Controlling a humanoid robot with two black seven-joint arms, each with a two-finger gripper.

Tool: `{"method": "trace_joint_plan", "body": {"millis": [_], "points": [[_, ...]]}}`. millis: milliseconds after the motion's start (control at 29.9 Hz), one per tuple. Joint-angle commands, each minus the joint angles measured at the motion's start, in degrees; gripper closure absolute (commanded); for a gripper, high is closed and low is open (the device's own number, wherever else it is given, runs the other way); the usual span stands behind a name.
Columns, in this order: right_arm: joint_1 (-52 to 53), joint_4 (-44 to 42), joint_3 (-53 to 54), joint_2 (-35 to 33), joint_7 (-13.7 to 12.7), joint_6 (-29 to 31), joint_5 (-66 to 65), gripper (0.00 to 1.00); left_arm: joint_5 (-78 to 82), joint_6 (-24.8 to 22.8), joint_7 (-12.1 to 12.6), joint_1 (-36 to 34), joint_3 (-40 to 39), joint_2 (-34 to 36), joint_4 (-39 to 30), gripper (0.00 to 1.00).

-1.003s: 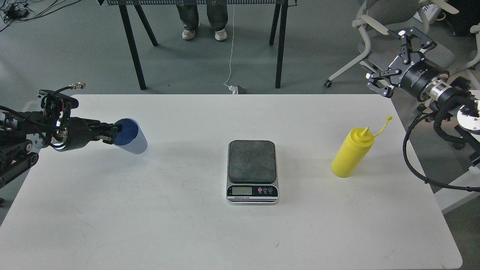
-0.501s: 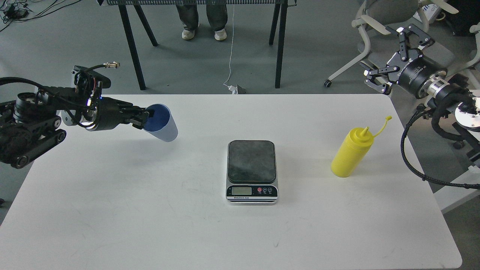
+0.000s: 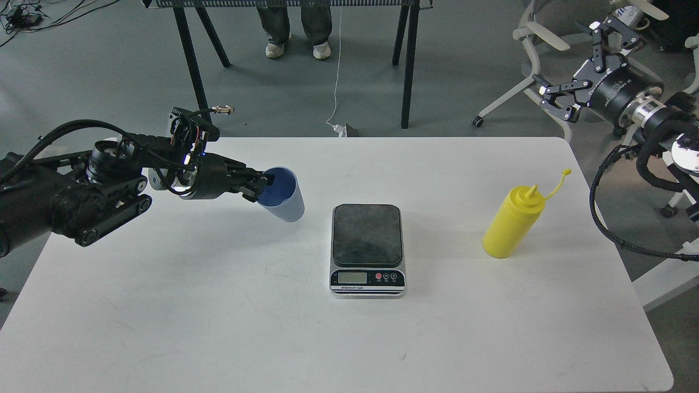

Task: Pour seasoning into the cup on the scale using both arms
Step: 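Lift the blue cup and carry it onto the scale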

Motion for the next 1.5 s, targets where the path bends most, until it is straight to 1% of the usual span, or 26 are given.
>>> {"method": "trace_joint_plan", "body": {"millis": [0, 301, 602, 802, 1070, 1471], "points": [[0.0, -0.7, 0.0, 0.1, 0.0, 0.0, 0.0, 0.01, 0.0, -0.8, 0.0, -0.6, 0.0, -2.4, 0.1, 0.94], [-0.2, -1.2, -0.2, 0.2, 0.0, 0.0, 0.0, 0.01, 0.0, -1.3, 0.0, -1.4, 0.1, -8.6, 3.6, 0.94], [-0.2, -2.2, 0.1, 1.7, 0.0, 0.0, 0.0, 0.01, -0.1, -1.8, 0.0, -2.3, 1.3, -9.2, 3.8, 0.94], [-0.2, -3.2, 0.2, 3.1, 0.1, 0.0, 0.0, 0.01, -0.2, -2.5, 0.0, -2.3, 1.7, -10.9, 3.8, 0.94], [-0.3, -3.9, 0.2, 3.2, 0.1, 0.0, 0.0, 0.01, -0.3, -3.7, 0.0, -3.1, 1.7, -13.6, 4.6, 0.94], [-0.3, -3.9, 0.2, 3.1, 0.0, 0.0, 0.0, 0.01, -0.6, -5.5, 0.0, -4.5, 1.6, -15.1, 4.7, 0.94]]}}
